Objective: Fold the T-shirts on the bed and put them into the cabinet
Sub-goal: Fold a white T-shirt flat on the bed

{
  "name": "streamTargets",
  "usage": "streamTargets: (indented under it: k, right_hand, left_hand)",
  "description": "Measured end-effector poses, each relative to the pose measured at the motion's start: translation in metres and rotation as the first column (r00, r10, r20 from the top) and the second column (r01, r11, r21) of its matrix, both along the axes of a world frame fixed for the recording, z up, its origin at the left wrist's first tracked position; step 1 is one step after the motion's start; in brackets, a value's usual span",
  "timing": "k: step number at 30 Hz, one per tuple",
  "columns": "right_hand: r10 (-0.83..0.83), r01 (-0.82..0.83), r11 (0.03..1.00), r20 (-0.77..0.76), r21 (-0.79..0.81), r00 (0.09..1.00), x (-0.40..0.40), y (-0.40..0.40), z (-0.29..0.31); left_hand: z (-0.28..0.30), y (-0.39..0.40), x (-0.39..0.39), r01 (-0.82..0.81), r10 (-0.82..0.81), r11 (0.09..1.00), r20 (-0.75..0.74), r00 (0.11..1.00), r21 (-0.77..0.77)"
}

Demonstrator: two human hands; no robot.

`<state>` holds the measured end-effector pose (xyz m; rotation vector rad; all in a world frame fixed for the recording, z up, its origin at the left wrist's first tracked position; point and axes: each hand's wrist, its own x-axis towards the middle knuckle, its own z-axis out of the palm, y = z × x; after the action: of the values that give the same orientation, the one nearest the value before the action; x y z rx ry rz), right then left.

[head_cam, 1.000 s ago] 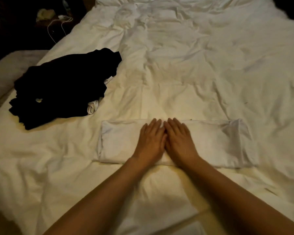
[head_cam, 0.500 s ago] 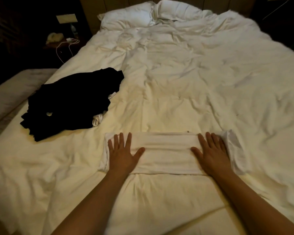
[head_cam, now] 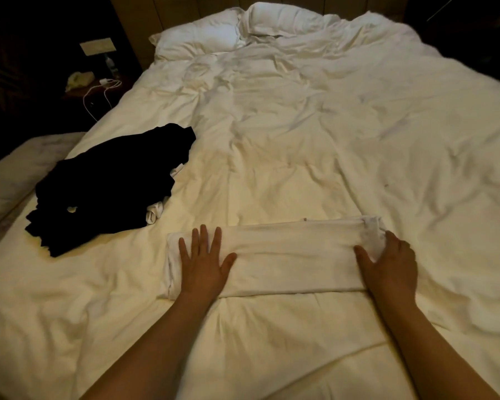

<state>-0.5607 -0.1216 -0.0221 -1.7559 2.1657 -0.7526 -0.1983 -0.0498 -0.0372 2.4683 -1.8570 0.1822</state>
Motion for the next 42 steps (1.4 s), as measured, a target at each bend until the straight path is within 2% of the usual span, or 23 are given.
streamTargets:
  k: [2,7,12,15,18,21,23,25,28,30,33,35,37,39,42]
  right_hand:
    - [-0.045,0.038,0.998,0.126,0.056,0.991,-0.003,0.000,0.003]
    - [-0.113,0.068,0.988,0.344,0.138,0.932,-0.013,-0.003,0.012]
    - [-0.051,0.069,0.996,0.316,-0.048,0.948,-0.009,-0.001,0.010]
    - [-0.021,0.031,0.999,0.275,-0.029,0.961,-0.010,-0.004,0.007]
    - [0.009,-0.021,0.999,0.247,0.046,0.969,-0.019,-0.008,-0.002]
    - [0.054,-0.064,0.998,0.403,0.011,0.914,-0.025,-0.008,-0.001]
    - [0.107,-0.090,0.994,0.465,-0.059,0.879,-0.024,-0.005,0.006]
    - [0.213,-0.180,0.977,0.453,-0.115,0.865,-0.018,0.002,0.017]
    - [0.347,-0.325,0.937,0.471,-0.130,0.811,-0.011,0.012,0.028]
    - [0.456,-0.423,0.886,0.516,-0.189,0.725,-0.009,0.018,0.031]
    - [0.585,-0.560,0.789,0.589,-0.253,0.558,-0.006,0.027,0.030]
    - [0.606,-0.573,0.770,0.605,-0.282,0.517,0.000,0.031,0.027]
    - [0.605,-0.532,0.785,0.575,-0.316,0.551,0.007,0.033,0.026]
    - [0.576,-0.497,0.812,0.553,-0.306,0.601,0.013,0.032,0.024]
    - [0.480,-0.495,0.856,0.592,-0.153,0.647,0.024,0.029,0.018]
  left_hand:
    - [0.002,-0.003,-0.013,0.129,-0.128,0.992,0.031,0.991,-0.017]
    - [0.007,-0.013,-0.072,0.388,-0.385,0.921,-0.089,0.919,0.025]
    - [0.001,-0.022,-0.147,0.548,-0.538,0.837,-0.187,0.822,-0.002]
    - [0.005,-0.027,-0.188,0.543,-0.520,0.839,-0.312,0.795,-0.015]
    - [0.014,-0.033,-0.220,0.477,-0.449,0.875,-0.502,0.739,-0.080]
    - [0.032,-0.038,-0.242,0.366,-0.377,0.915,-0.690,0.618,-0.172]
    - [0.051,-0.043,-0.254,0.272,-0.249,0.955,-0.810,0.531,-0.116]
    - [0.069,-0.051,-0.263,0.162,-0.051,0.987,-0.922,0.383,0.013]
    - [0.077,-0.062,-0.265,-0.010,0.215,0.976,-0.960,0.179,0.217]
    - [0.077,-0.065,-0.255,-0.108,0.290,0.953,-0.956,0.046,0.284]
    - [0.075,-0.065,-0.232,-0.215,0.355,0.909,-0.933,-0.054,0.358]
    - [0.073,-0.064,-0.218,-0.291,0.382,0.868,-0.916,-0.124,0.402]
    - [0.069,-0.060,-0.202,-0.362,0.362,0.849,-0.923,-0.130,0.385]
    - [0.066,-0.055,-0.187,-0.415,0.328,0.852,-0.943,-0.054,0.320]
    - [0.066,-0.044,-0.155,-0.469,0.292,0.844,-0.956,-0.008,0.261]
